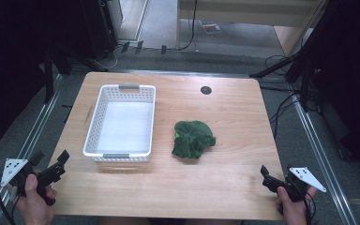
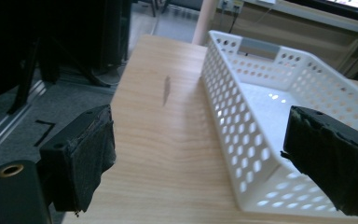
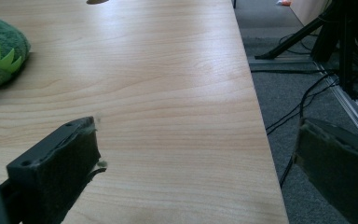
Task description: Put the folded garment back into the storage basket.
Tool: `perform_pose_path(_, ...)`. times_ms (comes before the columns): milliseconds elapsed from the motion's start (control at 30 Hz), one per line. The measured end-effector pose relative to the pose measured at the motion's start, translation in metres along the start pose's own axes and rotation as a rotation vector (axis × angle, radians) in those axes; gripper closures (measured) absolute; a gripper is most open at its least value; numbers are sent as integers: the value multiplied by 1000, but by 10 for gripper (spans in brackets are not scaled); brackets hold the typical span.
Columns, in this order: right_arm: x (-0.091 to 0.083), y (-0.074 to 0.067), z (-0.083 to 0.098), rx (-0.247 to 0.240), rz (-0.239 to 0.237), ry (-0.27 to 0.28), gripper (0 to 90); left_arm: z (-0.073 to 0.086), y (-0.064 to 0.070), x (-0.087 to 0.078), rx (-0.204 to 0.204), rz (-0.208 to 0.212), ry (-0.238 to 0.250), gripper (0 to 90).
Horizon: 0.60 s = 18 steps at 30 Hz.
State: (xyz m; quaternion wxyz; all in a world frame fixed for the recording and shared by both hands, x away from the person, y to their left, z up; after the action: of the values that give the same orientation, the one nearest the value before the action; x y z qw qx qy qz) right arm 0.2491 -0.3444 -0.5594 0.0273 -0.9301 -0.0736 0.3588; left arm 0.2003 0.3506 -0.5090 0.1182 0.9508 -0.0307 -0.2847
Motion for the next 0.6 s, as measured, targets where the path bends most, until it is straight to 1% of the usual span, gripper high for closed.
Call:
perform_pose_path(67, 0, 0, 0, 1, 2, -1, 1, -6, 8, -1, 4, 13, 0, 94)
perform_pose_path(200, 0, 0, 0, 1, 5, -2, 1, -16, 29, -1, 33, 48, -8, 94)
perform_pose_path(233, 0, 0, 0, 1, 5, -2, 1, -21, 40, 2, 43, 60, -15, 94)
perform_pose_path(267, 0, 0, 0, 1, 5, -2, 1, -21, 40, 2, 43, 60, -15, 94)
perform_pose_path(333, 0, -1, 0, 1, 3, -3, 1, -25, 52, 6, 57, 73, -21, 94)
perform_pose_path(433, 0, -1, 0, 1, 5, -2, 1, -31, 69, 12, 76, 103, -30, 94)
perform_pose_path(467, 0, 0, 0, 0, 5, -1, 1, -33, 75, 15, 89, 112, -39, 94)
perform_pose_path(533, 0, 0, 0, 1, 3, 0, 1, -35, 84, 18, 101, 124, -46, 94)
perform_pose_path(567, 0, 0, 0, 2, 2, 0, 1, -37, 95, 22, 119, 136, -60, 94)
perform_pose_path(600, 0, 0, 0, 2, 2, 0, 1, -37, 95, 22, 119, 136, -60, 94)
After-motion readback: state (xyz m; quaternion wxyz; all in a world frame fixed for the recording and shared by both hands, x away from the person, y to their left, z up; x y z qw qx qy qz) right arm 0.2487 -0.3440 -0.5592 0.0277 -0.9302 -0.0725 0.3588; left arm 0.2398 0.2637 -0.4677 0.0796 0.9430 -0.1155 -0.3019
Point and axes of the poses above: each handheld gripper's, and its own axes: x roughly forward along the jaws, z roughly out of its underside, y roughly to its right, the point moved 3 cm from there along x, roughly forward along the jaws, and after that the axes turned 15 degrees about -y, right-handed, at the moved point
